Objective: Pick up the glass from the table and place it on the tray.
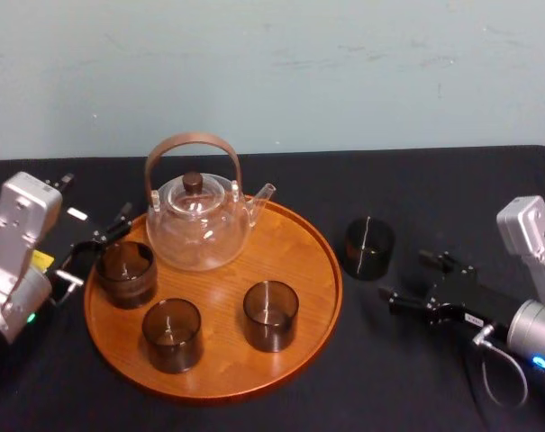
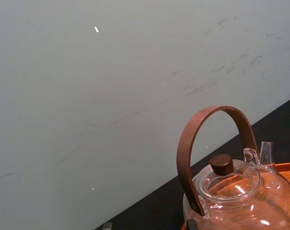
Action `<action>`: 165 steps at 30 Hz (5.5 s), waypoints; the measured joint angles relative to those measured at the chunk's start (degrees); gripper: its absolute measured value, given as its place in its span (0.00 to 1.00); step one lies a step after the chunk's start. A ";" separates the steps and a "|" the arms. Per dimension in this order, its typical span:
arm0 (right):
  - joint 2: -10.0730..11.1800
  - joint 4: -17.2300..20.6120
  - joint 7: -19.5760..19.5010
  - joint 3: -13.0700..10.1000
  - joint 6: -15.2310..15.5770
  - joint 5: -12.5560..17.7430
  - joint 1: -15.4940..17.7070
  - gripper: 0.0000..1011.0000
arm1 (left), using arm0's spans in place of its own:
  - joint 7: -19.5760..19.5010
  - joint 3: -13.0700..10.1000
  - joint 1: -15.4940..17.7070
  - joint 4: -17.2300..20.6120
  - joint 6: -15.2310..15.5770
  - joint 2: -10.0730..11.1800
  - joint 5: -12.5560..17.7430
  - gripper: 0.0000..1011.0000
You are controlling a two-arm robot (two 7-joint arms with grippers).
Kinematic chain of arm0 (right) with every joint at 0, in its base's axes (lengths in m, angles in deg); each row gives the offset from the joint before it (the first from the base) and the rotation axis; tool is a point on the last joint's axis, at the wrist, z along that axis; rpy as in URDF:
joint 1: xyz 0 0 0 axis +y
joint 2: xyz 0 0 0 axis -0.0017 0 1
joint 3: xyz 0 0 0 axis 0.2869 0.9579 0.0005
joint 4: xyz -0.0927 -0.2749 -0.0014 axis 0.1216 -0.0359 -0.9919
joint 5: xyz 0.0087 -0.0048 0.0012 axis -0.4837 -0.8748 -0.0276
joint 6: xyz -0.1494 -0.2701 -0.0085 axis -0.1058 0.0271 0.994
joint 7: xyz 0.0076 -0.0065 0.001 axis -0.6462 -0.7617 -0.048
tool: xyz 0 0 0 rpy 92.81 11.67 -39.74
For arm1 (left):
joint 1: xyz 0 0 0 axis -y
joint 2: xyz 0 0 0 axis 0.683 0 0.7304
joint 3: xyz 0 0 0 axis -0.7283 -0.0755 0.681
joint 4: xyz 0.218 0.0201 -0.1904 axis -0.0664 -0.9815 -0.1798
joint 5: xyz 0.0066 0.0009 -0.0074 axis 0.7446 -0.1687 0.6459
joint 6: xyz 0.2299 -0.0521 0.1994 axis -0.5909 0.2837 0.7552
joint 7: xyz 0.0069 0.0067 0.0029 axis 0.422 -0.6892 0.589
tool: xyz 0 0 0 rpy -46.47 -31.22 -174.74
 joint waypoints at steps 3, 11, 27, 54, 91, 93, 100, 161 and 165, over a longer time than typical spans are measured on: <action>-0.64 -0.37 -0.79 -0.46 0.98 -0.02 -0.20 0.99 | 0.00 0.00 0.00 0.00 0.00 0.00 0.00 0.99; -2.67 -2.04 -2.03 -1.45 4.39 -0.51 -1.60 0.99 | 0.00 0.00 0.00 0.00 0.00 0.00 0.00 0.99; -5.76 -7.49 -0.99 0.44 6.84 -3.45 -7.42 0.99 | 0.00 0.00 0.00 0.00 0.00 0.00 0.00 0.99; -10.30 -15.88 2.15 4.13 7.13 -7.85 -15.73 0.99 | 0.00 0.00 0.00 0.00 0.00 0.00 0.00 0.99; -11.33 -17.31 2.02 4.56 7.12 -8.70 -17.09 0.89 | 0.00 0.00 0.00 0.01 0.00 0.00 0.00 0.99; -11.33 -17.29 2.03 4.56 7.11 -8.69 -17.09 0.89 | 0.00 0.00 0.00 0.00 0.00 0.00 0.00 0.99; -10.91 -16.64 2.68 4.09 7.00 -8.18 -16.69 0.89 | 0.00 0.00 0.00 0.00 0.00 0.00 0.00 0.99; -16.03 -22.76 9.86 14.02 1.27 -9.63 -25.16 0.89 | 0.00 0.00 0.00 0.01 0.00 0.00 0.00 0.99; -16.33 -23.66 10.00 14.11 1.07 -9.77 -25.34 0.89 | 0.00 0.00 0.00 0.00 0.00 0.00 0.00 0.99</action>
